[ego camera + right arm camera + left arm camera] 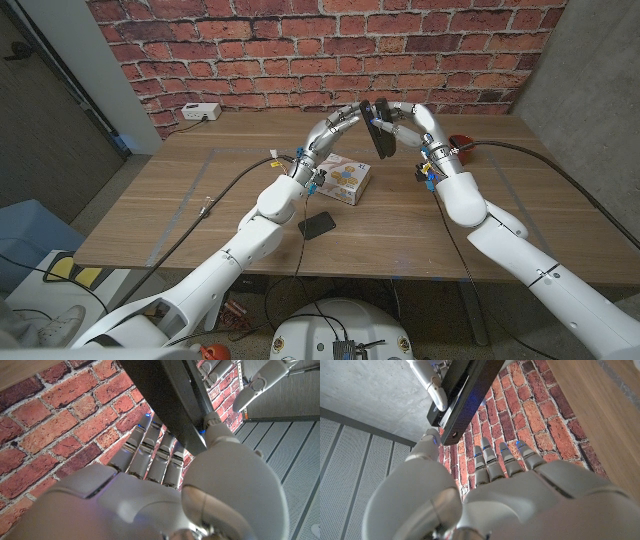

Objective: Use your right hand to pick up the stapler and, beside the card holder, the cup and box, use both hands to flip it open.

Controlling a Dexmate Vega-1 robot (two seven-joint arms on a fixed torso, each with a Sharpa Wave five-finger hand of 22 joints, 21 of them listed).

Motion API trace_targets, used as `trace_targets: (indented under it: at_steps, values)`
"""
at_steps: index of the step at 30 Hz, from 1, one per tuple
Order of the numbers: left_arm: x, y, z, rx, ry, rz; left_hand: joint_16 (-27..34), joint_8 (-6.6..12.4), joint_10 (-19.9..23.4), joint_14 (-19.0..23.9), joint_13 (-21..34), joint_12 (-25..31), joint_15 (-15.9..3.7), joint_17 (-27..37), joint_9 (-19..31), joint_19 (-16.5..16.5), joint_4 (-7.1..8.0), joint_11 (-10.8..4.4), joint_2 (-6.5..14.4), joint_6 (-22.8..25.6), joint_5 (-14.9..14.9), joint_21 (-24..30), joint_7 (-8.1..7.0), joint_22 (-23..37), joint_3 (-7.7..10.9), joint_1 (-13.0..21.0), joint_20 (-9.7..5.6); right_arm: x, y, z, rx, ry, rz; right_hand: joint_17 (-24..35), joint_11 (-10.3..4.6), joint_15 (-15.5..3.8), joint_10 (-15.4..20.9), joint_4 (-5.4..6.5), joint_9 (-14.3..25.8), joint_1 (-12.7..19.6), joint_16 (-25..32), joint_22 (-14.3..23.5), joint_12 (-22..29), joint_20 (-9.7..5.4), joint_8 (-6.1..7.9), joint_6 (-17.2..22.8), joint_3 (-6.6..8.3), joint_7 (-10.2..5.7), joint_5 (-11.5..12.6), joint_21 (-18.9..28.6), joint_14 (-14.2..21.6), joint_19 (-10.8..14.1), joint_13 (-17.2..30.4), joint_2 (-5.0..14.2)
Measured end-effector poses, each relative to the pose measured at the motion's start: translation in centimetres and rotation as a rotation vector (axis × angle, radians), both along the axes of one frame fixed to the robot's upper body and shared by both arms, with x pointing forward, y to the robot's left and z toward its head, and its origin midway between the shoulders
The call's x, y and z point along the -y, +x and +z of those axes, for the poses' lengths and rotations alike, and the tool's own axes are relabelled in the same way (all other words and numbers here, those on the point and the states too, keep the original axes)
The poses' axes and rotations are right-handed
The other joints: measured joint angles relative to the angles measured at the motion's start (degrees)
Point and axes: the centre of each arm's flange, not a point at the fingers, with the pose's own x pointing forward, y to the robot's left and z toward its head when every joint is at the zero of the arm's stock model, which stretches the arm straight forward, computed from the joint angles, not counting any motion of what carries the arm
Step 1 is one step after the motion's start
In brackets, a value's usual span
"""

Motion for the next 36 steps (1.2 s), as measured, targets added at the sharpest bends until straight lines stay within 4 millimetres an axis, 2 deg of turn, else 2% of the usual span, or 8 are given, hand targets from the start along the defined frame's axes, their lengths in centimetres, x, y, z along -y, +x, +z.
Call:
trace_targets:
  at_steps: [4,7,11,19,26,31,33,36]
  values:
    - [0.3,0.1,0.0,-0.004,0.004,-0.009,0.0,-0.01,0.74,0.24,0.21,0.39,0.23,0.0,0.0,0.0,0.2,-0.13,0.23,0.73,0.0,0.0,0.09,0.1,-0.2,0.22,0.0,-0.1,0.0,0.0,-0.003,0.003,0.012,-0.26,0.0,-0.21,0.0,0.25,0.0,-0.17,0.0,0.0,-0.01,0.0,-0.15,-0.01,-0.25,0.01,-0.04,0.0,0.21,0.0,0.0,0.16]
    - [0.5,0.1,0.0,-0.006,0.006,-0.016,0.0,0.22,1.56,0.24,0.26,0.61,0.23,0.0,0.0,0.0,0.24,-0.5,0.23,1.44,0.0,0.0,-0.62,0.1,-0.24,0.22,0.0,-0.1,0.0,-0.1,-0.004,0.002,0.017,-0.26,0.0,-0.12,0.0,0.25,0.0,-0.31,0.0,0.0,-0.01,0.0,-0.17,-0.01,-0.25,0.01,-0.04,0.21,0.51,0.0,0.02,0.31]
    - [0.8,0.2,-0.1,-0.009,0.011,-0.025,0.0,0.43,1.64,0.45,0.46,0.85,0.01,0.0,0.0,0.0,0.24,-0.42,0.45,2.09,-0.24,0.0,-0.65,0.1,-0.24,0.44,0.0,-0.2,0.0,-0.1,-0.006,0.002,0.026,-0.26,0.0,-0.12,0.0,0.25,0.0,-0.36,0.0,-0.1,-0.2,0.0,-0.2,-0.01,-0.25,0.02,-0.06,0.21,0.51,0.01,0.05,0.36]
    - [1.3,0.2,-0.1,-0.01,0.017,-0.043,0.0,0.44,1.64,0.45,0.6,0.85,0.01,-0.01,0.29,0.0,0.47,-0.42,0.76,2.77,-0.24,0.0,-0.1,0.1,-0.47,0.75,0.0,-0.3,0.0,-0.2,-0.014,-0.006,0.048,-0.53,0.0,-0.31,0.0,0.25,0.0,-0.36,-0.22,-0.13,-0.25,0.32,-0.21,0.1,-0.25,0.15,0.04,0.43,0.92,-0.31,0.06,0.36]
    - [1.5,0.2,-0.1,-0.01,0.019,-0.051,0.0,0.65,0.3,0.17,1.05,0.46,0.24,-0.01,0.28,0.0,0.48,0.91,0.76,4.1,-0.24,0.0,-0.81,0.09,-0.91,0.75,0.0,-0.4,-0.1,-0.2,-0.019,-0.017,0.067,-0.53,0.0,-0.52,0.0,0.25,0.0,-0.36,-0.22,-0.13,-0.46,0.11,-0.22,0.09,-0.25,0.15,0.04,0.65,1.14,-0.52,0.37,0.36]
    - [1.6,0.1,-0.2,-0.011,0.019,-0.053,-0.28,0.65,-1.07,-1.06,1.32,-0.11,-0.01,-0.01,0.28,-0.44,0.58,1.35,0.98,4.12,-0.24,0.0,-0.79,0.09,-1.19,0.97,0.02,-0.5,-0.1,-0.2,-0.021,-0.026,0.083,-0.52,0.0,-0.41,0.0,0.25,-0.01,-0.36,-0.22,-0.13,-0.54,0.11,-0.21,0.09,-0.25,0.15,0.04,0.65,1.43,-0.52,0.56,0.36]
    - [1.6,0.1,-0.3,-0.013,0.018,-0.054,-0.37,0.65,-2.04,-1.69,1.42,-0.49,0.36,-0.01,0.28,-0.55,0.55,1.73,0.98,4.55,-0.24,0.0,-0.37,0.09,-1.44,0.97,0.14,-0.6,-0.2,-0.2,-0.021,-0.029,0.094,-0.53,0.0,-0.4,0.0,0.25,-0.01,-0.36,-0.22,-0.13,-0.42,0.11,-0.04,0.09,-0.25,0.15,0.04,0.65,1.43,-0.52,0.58,0.36]
    - [1.6,0.0,-0.3,-0.015,0.013,-0.064,-0.48,0.86,-3.32,-2.61,1.6,-0.76,0.73,-0.01,0.47,-0.94,0.66,2.22,1.28,5.85,-0.24,0.0,-0.52,0.09,-1.55,1.27,-0.1,-0.4,0.1,-0.3,-0.027,-0.038,0.095,-0.4,0.0,-0.4,0.0,0.25,0.03,-0.36,-0.22,-0.13,-0.34,0.11,-0.02,0.09,-0.25,0.15,0.03,0.65,1.43,-0.51,0.58,0.36]
